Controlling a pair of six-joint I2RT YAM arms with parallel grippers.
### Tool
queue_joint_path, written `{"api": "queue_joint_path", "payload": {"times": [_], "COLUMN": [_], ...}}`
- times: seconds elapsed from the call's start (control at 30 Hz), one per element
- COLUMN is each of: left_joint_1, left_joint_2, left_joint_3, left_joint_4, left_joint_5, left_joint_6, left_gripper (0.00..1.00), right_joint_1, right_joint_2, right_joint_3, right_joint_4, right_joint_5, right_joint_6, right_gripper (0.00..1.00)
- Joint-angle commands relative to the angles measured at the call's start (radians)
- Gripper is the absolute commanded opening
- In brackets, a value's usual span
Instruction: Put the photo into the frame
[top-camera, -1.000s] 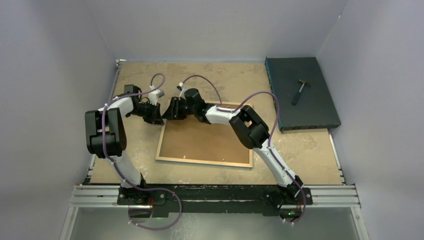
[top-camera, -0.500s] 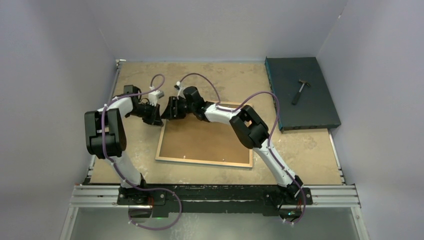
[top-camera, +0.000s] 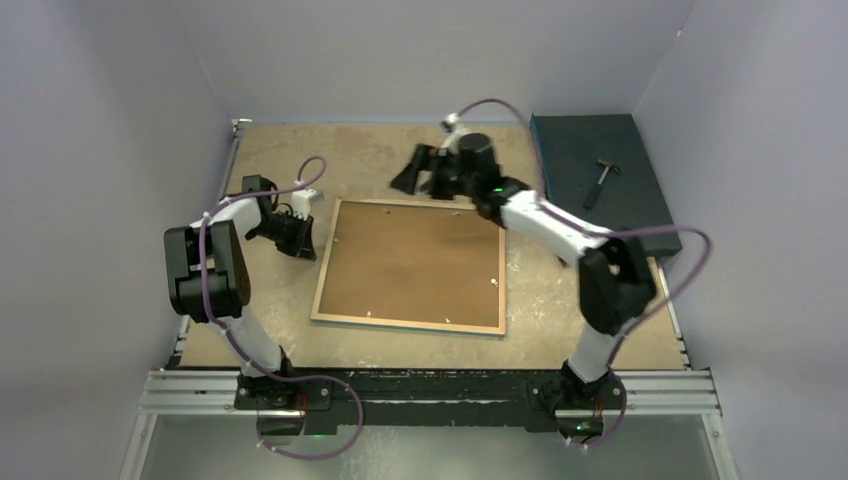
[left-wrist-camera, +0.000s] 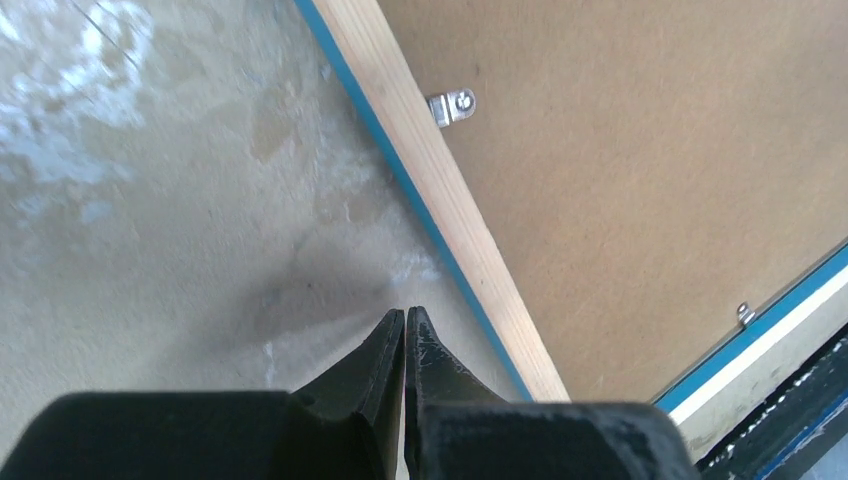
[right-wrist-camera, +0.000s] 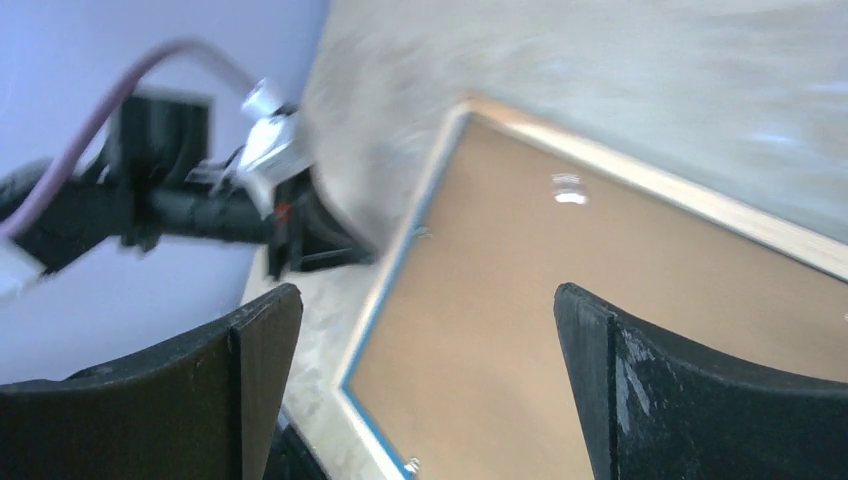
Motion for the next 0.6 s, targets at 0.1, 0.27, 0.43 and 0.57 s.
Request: {"api": "queue_joint_path", "payload": {"times": [0.1, 0.27, 0.43, 0.57], "left_joint_1": [-0.064, -0.134, -0.172, -0.172], "left_joint_2": [-0.138, -0.191, -0.226, -0.239], "left_joint_3": [-0.137, -0.197, -0.225, -0.233], "left_joint_4": [0.076, 0.098, 0.097, 0.081], "left_joint_5": [-0.123, -0.196, -0.232, -0.240], "left_joint_6": [0.087, 0.117, 0.143, 0.165], "left_gripper": [0.02, 0.02, 0.01, 0.01], "right_joint_1": [-0.219, -0.333, -0.350, -0.350], "right_joint_2": [-0.418, -0.597, -0.530, -0.392], "right_joint_3": [-0.487, -0.684, -0.727, -0.692], "right_joint_4": [-0.225, -0.251, -0.222, -0.129], "right_joint_5": [0.389, 0.391, 0.363, 0.266], "right_joint_6": [-0.006, 0.006, 0.005, -0.012], "right_gripper": [0.99, 0.99, 0.99, 0.99]}}
